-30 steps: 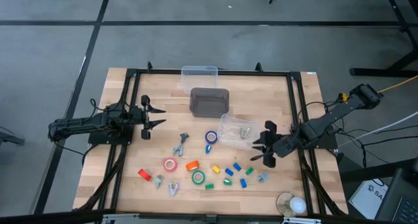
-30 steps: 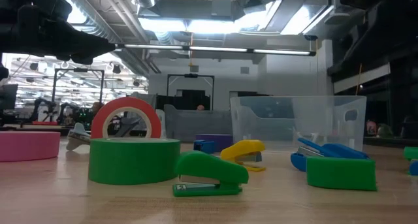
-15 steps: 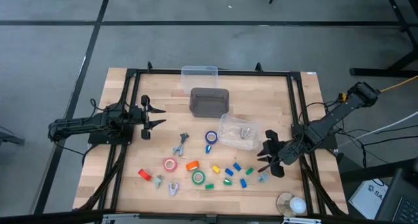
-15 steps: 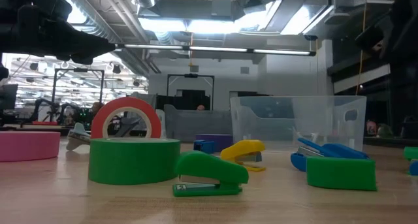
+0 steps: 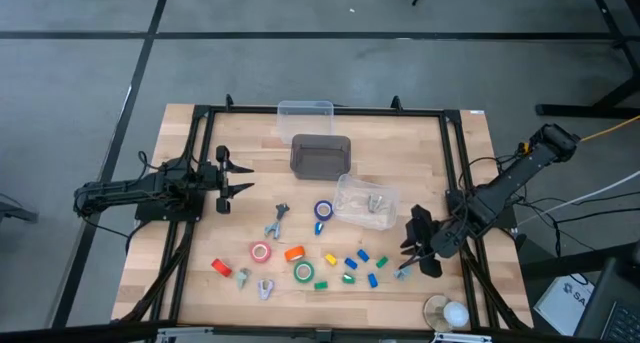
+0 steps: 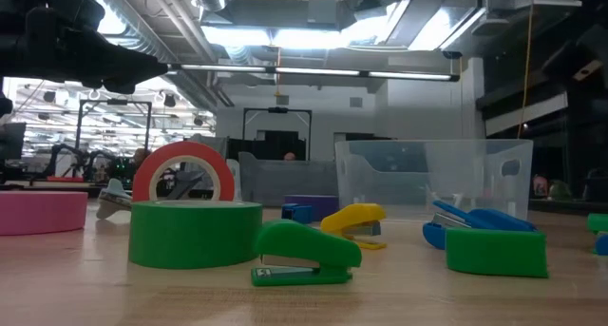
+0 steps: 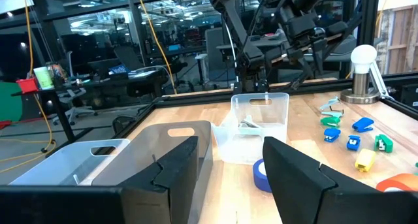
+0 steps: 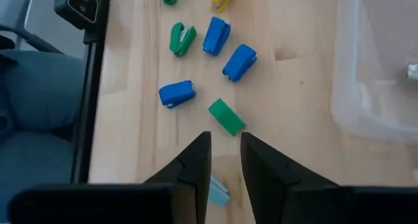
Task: Pick and place Stapler, Stapler remover, tape
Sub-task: Put the blue staple remover into the bottom transparent bin
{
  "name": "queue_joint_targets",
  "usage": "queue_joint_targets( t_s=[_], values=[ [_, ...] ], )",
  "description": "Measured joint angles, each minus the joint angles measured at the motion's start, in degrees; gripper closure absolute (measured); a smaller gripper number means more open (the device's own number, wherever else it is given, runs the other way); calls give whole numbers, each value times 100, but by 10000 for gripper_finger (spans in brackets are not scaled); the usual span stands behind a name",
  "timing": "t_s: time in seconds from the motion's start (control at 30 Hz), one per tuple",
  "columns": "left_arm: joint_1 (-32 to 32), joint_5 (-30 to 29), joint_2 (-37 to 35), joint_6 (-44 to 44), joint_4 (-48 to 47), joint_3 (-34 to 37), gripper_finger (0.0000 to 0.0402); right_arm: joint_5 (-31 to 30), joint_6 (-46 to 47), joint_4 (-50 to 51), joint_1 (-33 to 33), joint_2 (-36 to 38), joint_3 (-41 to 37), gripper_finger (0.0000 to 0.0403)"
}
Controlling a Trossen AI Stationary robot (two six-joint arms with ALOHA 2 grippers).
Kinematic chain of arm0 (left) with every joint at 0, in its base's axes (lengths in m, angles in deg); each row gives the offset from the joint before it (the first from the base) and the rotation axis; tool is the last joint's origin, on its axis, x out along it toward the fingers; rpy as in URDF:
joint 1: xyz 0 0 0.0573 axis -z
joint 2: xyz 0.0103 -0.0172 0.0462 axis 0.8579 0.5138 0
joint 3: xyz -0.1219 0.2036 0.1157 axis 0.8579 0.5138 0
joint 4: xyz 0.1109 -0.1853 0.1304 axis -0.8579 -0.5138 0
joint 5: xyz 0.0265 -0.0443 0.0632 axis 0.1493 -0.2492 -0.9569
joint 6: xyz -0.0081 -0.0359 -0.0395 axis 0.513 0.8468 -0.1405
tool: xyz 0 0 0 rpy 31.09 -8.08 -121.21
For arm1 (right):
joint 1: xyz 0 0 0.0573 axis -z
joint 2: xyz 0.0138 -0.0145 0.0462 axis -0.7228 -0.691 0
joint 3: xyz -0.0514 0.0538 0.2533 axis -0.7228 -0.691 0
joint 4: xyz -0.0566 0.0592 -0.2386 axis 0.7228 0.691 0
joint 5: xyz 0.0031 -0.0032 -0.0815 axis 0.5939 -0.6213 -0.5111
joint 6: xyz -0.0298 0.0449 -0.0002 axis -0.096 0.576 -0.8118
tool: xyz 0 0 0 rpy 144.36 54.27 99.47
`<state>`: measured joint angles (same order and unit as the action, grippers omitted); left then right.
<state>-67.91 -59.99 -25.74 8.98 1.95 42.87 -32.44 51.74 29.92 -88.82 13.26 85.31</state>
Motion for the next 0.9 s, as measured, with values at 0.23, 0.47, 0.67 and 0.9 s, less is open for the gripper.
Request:
queue_joint_targets(
  t_s=[0.23, 0.47, 0.67, 0.9],
  values=[
    [1, 0, -1, 1, 0, 0, 233, 101, 621, -137, -266, -4, 0, 316],
    [1, 0, 0, 1, -1, -1, 233, 51, 1245, -382, -683, -349, 51, 316],
    [-1, 0, 0, 0, 0, 0, 233, 44, 1691, 632, -887, -968, 947, 316],
    [-1, 0, -2, 1, 0, 1, 233, 160, 2210, 1714, -1045, -1610, 1885, 315]
  ],
)
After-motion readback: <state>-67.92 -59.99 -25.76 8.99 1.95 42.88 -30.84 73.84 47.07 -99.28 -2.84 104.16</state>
